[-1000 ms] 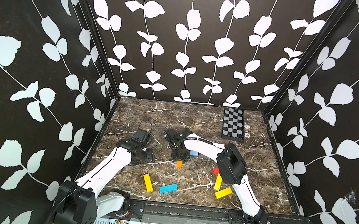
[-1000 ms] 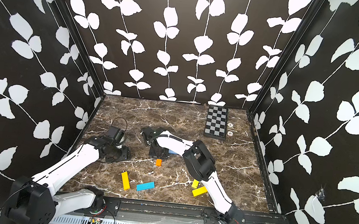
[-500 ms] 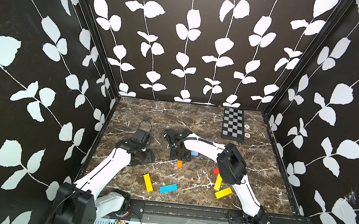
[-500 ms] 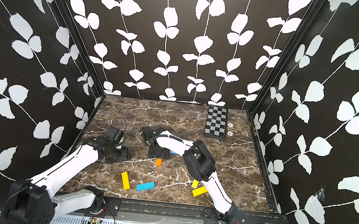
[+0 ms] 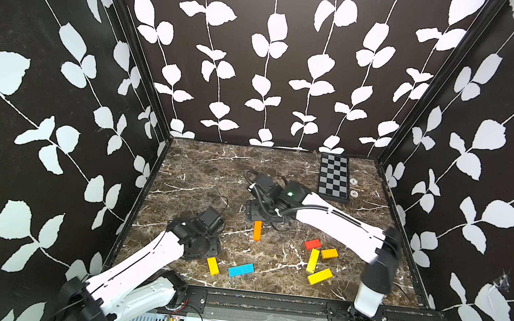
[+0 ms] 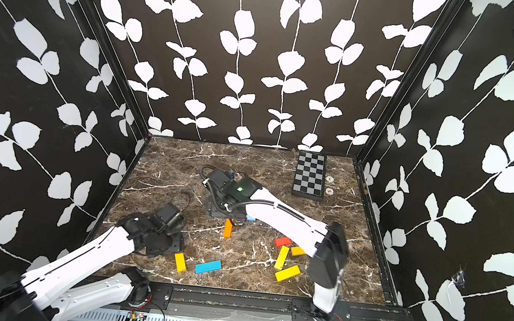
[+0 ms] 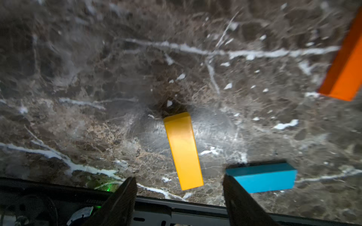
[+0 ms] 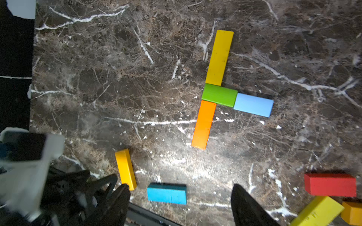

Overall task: Assemble the letter h with building blocks
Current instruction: Pick up the building block from the center of the board.

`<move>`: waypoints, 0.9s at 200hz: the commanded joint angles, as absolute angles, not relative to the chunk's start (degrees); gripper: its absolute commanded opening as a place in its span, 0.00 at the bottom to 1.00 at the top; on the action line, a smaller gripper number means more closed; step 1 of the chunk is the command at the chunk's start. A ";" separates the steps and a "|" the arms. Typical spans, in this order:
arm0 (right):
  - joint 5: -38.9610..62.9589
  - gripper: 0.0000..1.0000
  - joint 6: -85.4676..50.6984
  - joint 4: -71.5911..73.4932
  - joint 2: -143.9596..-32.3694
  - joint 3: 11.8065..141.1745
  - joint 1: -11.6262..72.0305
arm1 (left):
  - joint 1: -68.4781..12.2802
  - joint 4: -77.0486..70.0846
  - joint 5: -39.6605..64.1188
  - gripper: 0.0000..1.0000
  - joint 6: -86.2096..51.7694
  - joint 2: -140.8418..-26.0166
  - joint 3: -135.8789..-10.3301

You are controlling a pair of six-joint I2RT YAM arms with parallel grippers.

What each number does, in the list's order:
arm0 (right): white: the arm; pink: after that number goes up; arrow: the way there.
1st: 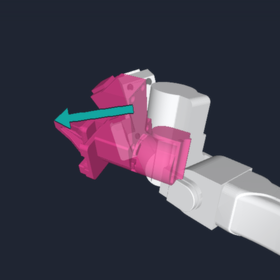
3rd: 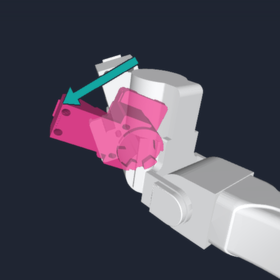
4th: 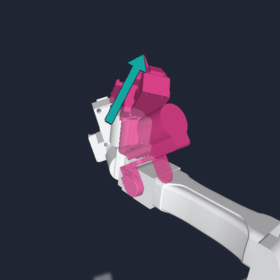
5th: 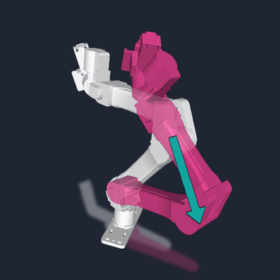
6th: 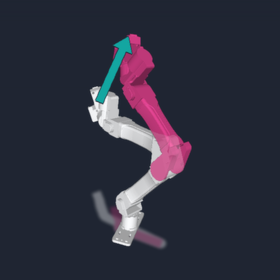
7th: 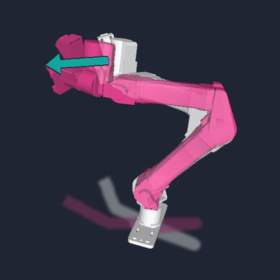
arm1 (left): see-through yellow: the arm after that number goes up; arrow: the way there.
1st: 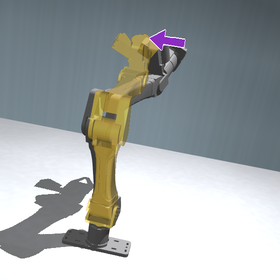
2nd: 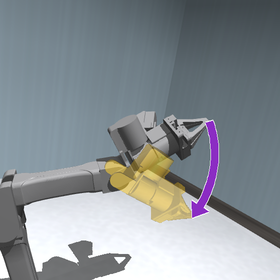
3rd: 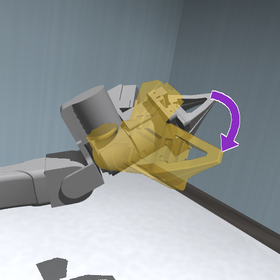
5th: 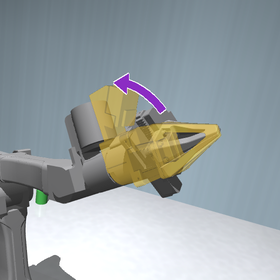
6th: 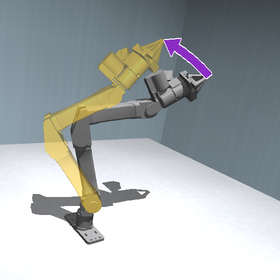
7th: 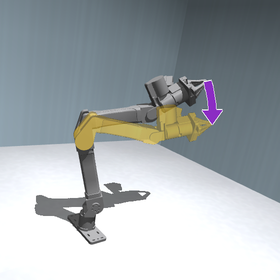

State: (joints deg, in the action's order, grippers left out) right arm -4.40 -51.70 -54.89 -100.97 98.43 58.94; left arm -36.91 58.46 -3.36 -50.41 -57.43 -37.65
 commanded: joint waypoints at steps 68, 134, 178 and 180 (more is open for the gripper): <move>-4.67 0.77 -52.34 -48.38 -93.85 85.81 58.03 | -37.70 43.10 0.85 0.64 -53.61 -69.24 -32.33; -3.70 0.73 -53.26 -45.39 -87.76 79.75 54.89 | -37.71 40.71 0.21 0.38 -53.74 -73.53 -31.32; -3.91 0.73 -53.79 -46.25 -81.68 75.63 51.15 | -37.72 49.04 -4.03 0.15 -51.55 -68.82 -36.82; -3.83 0.72 -53.85 -46.37 -81.35 75.60 50.87 | -37.71 49.75 -4.41 0.14 -51.38 -68.53 -37.48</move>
